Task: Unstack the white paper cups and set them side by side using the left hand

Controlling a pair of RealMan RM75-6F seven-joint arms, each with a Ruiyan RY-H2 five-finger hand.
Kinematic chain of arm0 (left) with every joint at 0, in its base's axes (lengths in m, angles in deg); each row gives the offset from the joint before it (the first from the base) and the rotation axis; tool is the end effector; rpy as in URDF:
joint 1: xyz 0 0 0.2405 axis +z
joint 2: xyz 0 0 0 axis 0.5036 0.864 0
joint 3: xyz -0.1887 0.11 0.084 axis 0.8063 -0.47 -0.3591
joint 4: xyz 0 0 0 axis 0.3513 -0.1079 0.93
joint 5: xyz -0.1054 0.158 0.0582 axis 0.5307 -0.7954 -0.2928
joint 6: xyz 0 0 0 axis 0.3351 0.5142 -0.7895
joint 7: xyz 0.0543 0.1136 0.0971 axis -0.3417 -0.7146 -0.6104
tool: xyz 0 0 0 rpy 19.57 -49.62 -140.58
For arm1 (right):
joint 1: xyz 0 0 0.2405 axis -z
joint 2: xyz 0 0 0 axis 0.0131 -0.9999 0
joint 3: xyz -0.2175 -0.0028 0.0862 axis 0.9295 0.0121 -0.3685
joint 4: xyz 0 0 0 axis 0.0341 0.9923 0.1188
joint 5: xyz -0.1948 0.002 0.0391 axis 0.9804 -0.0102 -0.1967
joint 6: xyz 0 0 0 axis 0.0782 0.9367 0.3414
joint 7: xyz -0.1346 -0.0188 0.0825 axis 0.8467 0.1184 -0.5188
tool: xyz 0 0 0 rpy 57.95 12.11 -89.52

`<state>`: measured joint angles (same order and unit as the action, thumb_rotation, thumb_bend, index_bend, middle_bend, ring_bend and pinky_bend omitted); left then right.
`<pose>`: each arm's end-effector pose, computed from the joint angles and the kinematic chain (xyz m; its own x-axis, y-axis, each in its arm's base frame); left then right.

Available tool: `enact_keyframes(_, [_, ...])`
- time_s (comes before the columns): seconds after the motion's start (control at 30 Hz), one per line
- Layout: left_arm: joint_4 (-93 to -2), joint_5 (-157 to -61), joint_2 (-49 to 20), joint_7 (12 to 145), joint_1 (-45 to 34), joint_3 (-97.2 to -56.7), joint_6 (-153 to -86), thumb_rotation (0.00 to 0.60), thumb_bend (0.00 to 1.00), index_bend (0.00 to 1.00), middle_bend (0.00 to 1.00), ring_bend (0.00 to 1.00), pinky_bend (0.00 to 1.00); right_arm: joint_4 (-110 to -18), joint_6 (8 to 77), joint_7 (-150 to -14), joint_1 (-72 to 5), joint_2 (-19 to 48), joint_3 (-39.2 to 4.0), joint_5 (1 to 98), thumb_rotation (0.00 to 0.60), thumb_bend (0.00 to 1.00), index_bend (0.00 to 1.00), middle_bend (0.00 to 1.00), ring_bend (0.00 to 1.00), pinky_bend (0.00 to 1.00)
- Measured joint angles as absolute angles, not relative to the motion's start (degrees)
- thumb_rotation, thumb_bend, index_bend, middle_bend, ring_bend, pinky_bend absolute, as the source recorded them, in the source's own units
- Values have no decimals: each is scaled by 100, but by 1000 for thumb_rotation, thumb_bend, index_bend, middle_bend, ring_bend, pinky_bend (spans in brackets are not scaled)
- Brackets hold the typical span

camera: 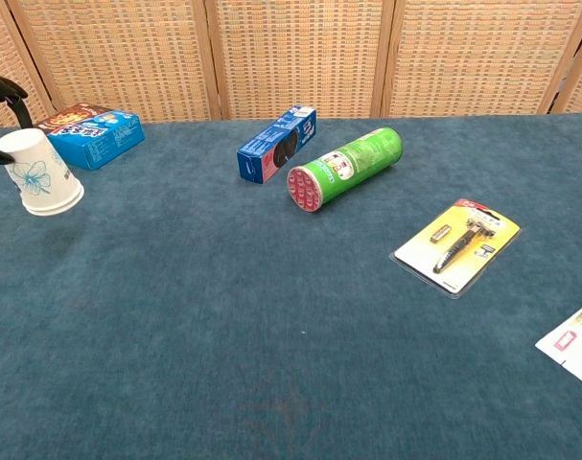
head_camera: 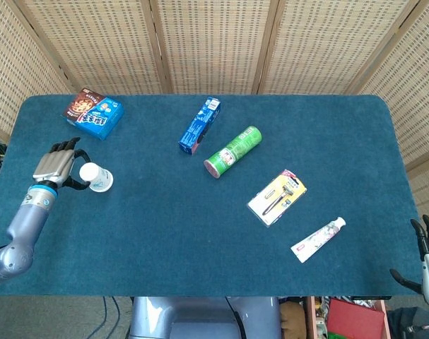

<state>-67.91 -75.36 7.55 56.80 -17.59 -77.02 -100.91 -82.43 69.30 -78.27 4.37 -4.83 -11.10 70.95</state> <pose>-0.2140 0.3804 0.1259 0.3713 0.3873 0.8439 0.8943 0.0954 -0.4372 -0.3081 -0.1516 0.1805 0.4428 0.0460 0.8954 -0.8888 0.1544 0.4316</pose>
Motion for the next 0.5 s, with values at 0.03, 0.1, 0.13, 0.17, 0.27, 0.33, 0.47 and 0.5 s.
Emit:
enact_keyframes(0.03, [-6784, -7558, 763, 5686, -1756, -7719, -10041, 600, 263, 381, 0, 0, 0, -8241, 6927, -7824, 435, -482, -1110, 7093, 600, 0, 0, 0, 0, 0])
enact_keyframes(0.1, [-6773, -7640, 771, 5765, -1732, -7710, -9954, 600, 264, 381, 0, 0, 0, -8241, 6922, -7823, 434, -480, -1109, 7092, 600, 0, 0, 0, 0, 0])
enact_keyframes(0.13, [-6762, -7701, 764, 5841, -1708, -7684, -9965, 600, 264, 381, 0, 0, 0, -8242, 6923, -7823, 434, -480, -1108, 7092, 600, 0, 0, 0, 0, 0])
enact_keyframes(0.17, [-6741, -7780, 746, 5939, -1673, -7644, -10016, 600, 265, 381, 0, 0, 0, -8243, 6923, -7819, 434, -480, -1108, 7093, 600, 0, 0, 0, 0, 0])
enact_keyframes(0.27, [-6641, -8211, 656, 6406, -1511, -7540, -10350, 600, 268, 381, 0, 0, 0, -8248, 6917, -7820, 431, -481, -1112, 7085, 600, 0, 0, 0, 0, 0])
enact_keyframes(0.33, [-6592, -8524, 643, 6658, -1452, -7546, -10508, 600, 268, 381, 0, 0, 0, -8245, 6901, -7820, 425, -481, -1112, 7077, 600, 0, 0, 0, 0, 0])
enact_keyframes(0.47, [-6505, -8670, 640, 6757, -1360, -7531, -10245, 600, 269, 381, 0, 0, 0, -8246, 6909, -7810, 428, -478, -1102, 7093, 600, 0, 0, 0, 0, 0])
enact_keyframes(0.5, [-6487, -8686, 649, 6821, -1332, -7517, -10128, 600, 269, 381, 0, 0, 0, -8249, 6923, -7808, 431, -478, -1103, 7099, 600, 0, 0, 0, 0, 0])
